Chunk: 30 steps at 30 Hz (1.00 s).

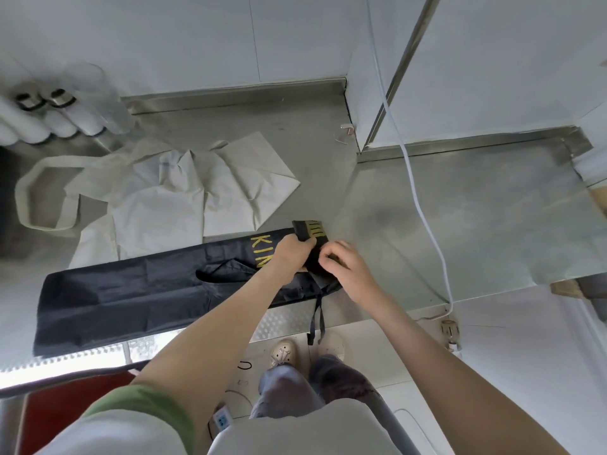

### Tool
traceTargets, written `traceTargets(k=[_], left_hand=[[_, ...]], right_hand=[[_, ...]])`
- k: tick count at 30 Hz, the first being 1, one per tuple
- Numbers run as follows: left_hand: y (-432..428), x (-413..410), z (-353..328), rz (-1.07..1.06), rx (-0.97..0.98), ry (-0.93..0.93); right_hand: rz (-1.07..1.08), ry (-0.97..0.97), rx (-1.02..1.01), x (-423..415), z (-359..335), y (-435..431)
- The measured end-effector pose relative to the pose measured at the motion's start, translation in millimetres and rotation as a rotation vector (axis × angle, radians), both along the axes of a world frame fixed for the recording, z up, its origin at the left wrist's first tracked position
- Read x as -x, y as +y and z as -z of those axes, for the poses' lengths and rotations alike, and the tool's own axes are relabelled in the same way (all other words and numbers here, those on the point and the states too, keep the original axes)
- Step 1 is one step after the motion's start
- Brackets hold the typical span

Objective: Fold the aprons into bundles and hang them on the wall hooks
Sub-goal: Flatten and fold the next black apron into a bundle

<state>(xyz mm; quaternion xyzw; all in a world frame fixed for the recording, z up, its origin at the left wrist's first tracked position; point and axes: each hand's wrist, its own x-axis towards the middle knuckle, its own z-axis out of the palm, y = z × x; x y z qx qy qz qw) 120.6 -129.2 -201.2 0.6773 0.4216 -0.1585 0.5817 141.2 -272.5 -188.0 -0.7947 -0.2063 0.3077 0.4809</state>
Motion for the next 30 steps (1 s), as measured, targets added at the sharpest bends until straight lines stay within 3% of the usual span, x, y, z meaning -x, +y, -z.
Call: traceTargets(k=[4, 7, 10, 15, 19, 25, 30], left_hand=[[11.2, 8.6, 3.0, -0.224, 0.337, 0.016], [18.2, 10.9, 1.9, -0.290, 0.424, 0.008], [23.1, 11.4, 9.0, -0.246, 0.304, 0.036], [25.5, 14.6, 10.3, -0.133, -0.032, 0.063], [27.6, 17.5, 5.3, 0.031, -0.229, 0.078], [34.1, 25.3, -1.5, 0.188, -0.203, 0.071], [27.2, 28.3, -1.7, 0.267, -0.447, 0.097]], right_hand=[[0.083, 0.139, 0.026, 3.5, 7.1, 0.5], [-0.140, 0.076, 0.197, 6.2, 13.3, -3.5], [-0.375, -0.190, 0.415, 11.5, 19.9, -4.5], [-0.534, -0.366, 0.611, 16.9, 30.9, -0.4], [-0.518, -0.439, 0.648, 20.3, 33.5, 4.5], [-0.475, -0.539, 0.688, 21.0, 34.1, 5.7], [-0.438, -0.553, 0.700, 25.6, 30.8, 17.0]])
